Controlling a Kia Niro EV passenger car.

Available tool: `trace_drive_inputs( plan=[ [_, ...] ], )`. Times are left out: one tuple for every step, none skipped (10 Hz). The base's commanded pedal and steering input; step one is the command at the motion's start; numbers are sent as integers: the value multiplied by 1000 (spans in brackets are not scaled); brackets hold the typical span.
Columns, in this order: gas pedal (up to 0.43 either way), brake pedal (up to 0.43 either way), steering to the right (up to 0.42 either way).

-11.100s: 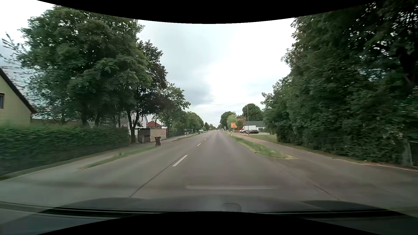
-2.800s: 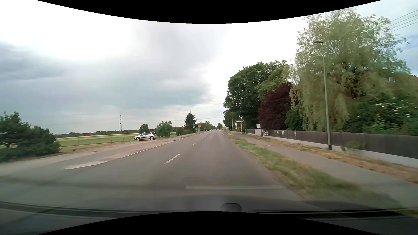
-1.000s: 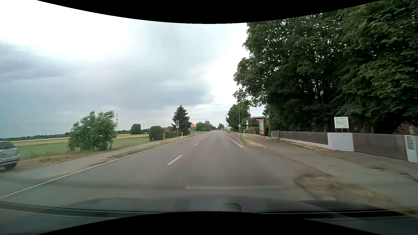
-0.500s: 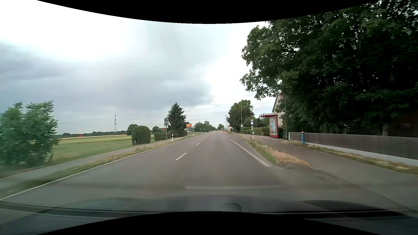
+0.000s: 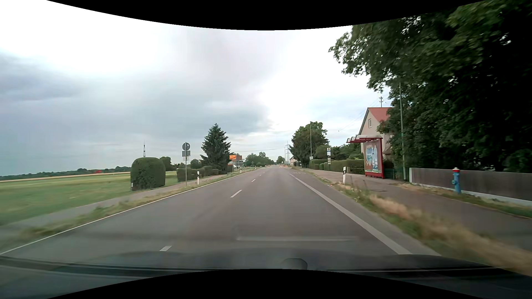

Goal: Follow the waypoints while adhering to traffic rules and regulations

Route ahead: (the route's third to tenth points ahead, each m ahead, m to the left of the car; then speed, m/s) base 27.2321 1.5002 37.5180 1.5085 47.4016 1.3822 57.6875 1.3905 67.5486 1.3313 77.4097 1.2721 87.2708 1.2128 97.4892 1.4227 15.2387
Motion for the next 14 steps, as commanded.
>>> trace_drive_inputs(
  plan=[
    [169,0,-2],
    [169,0,-2],
    [169,0,-1],
    [169,0,-2],
    [169,0,-2],
    [169,0,-2],
    [169,0,-1],
    [169,0,-1],
    [169,0,-2],
    [169,0,-2],
    [169,0,-2],
    [169,0,-2],
    [169,0,-2],
    [169,0,-2]
  ],
)
